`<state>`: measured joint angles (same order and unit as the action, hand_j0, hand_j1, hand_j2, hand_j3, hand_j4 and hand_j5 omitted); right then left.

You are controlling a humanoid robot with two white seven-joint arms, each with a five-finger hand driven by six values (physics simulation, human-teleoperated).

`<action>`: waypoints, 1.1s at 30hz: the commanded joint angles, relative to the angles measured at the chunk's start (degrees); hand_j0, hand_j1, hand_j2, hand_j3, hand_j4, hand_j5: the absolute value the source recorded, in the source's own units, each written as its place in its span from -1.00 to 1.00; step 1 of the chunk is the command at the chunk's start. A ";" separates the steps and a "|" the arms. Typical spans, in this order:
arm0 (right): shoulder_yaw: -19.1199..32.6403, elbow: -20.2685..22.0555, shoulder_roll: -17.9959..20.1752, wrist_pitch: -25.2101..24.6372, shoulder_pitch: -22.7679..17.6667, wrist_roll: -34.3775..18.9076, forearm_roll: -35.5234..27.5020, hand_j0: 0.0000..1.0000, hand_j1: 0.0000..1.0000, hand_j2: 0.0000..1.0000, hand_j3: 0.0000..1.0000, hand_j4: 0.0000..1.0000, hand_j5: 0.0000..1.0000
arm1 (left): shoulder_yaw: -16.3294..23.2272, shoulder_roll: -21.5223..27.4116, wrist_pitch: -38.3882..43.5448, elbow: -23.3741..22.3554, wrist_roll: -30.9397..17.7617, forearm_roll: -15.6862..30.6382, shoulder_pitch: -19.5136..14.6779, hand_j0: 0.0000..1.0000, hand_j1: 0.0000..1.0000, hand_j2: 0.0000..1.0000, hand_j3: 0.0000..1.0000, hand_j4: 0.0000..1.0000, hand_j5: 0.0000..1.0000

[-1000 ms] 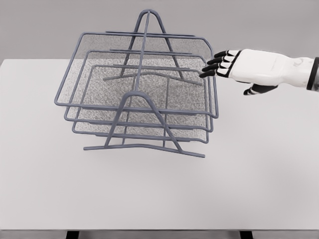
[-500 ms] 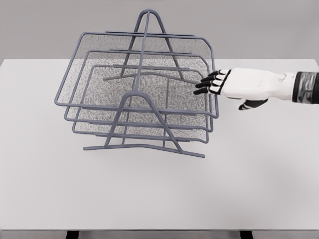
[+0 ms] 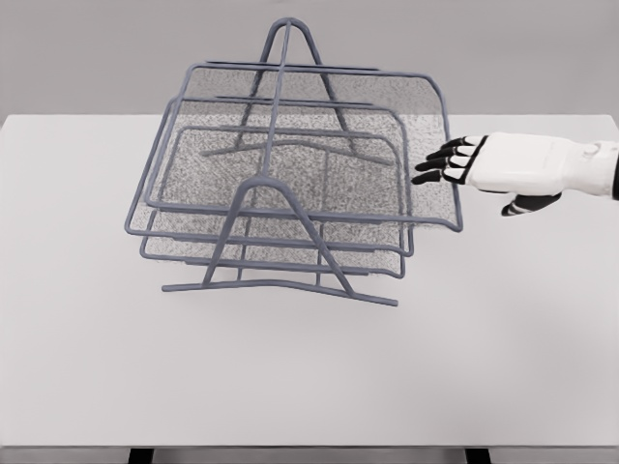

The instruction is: Pull out the upper folder box with right arm

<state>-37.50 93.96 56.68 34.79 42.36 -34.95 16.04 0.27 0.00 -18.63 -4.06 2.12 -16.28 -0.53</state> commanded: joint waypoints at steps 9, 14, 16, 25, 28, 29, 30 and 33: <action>0.50 -0.70 4.05 0.21 -0.35 -0.05 4.08 1.00 1.00 1.00 1.00 1.00 1.00 | -0.01 0.00 0.00 0.01 -0.01 0.02 0.00 1.00 1.00 1.00 1.00 1.00 1.00; 0.50 -0.70 5.72 0.21 -0.44 -0.05 3.64 1.00 1.00 1.00 1.00 1.00 1.00 | -0.01 0.00 0.00 0.01 -0.01 0.02 0.00 1.00 1.00 1.00 1.00 1.00 1.00; 0.59 -0.53 6.60 0.21 -0.44 -0.05 3.56 1.00 1.00 1.00 1.00 1.00 1.00 | -0.01 0.00 0.00 0.01 -0.01 0.02 0.00 1.00 1.00 1.00 1.00 1.00 1.00; 1.73 1.05 10.03 0.21 0.00 -0.05 0.13 1.00 1.00 1.00 1.00 1.00 1.00 | -0.01 0.00 0.00 0.01 -0.01 0.02 0.00 1.00 1.00 1.00 1.00 1.00 1.00; 3.49 1.05 10.55 0.21 0.00 -0.05 -2.16 1.00 1.00 1.00 1.00 1.00 1.00 | -0.01 0.00 0.00 0.01 -0.01 0.02 0.00 1.00 1.00 1.00 1.00 1.00 1.00; 4.02 1.14 10.47 0.21 0.18 -0.05 -3.83 1.00 1.00 1.00 1.00 1.00 1.00 | -0.01 0.00 0.00 0.01 -0.01 0.02 0.00 1.00 1.00 1.00 1.00 1.00 1.00; 4.81 1.14 10.29 0.21 0.35 -0.05 -4.53 1.00 1.00 1.00 1.00 1.00 1.00 | -0.01 0.00 0.00 0.01 -0.01 0.02 0.00 1.00 1.00 1.00 1.00 1.00 1.00; 6.48 1.76 9.76 0.21 0.26 -0.05 -5.94 1.00 1.00 1.00 1.00 1.00 1.00 | -0.01 0.00 0.00 0.01 -0.01 0.02 0.00 1.00 1.00 1.00 1.00 1.00 1.00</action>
<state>-32.49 95.32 66.55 35.13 42.63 -35.03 11.43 0.28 0.00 -18.63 -4.06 2.12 -16.28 -0.53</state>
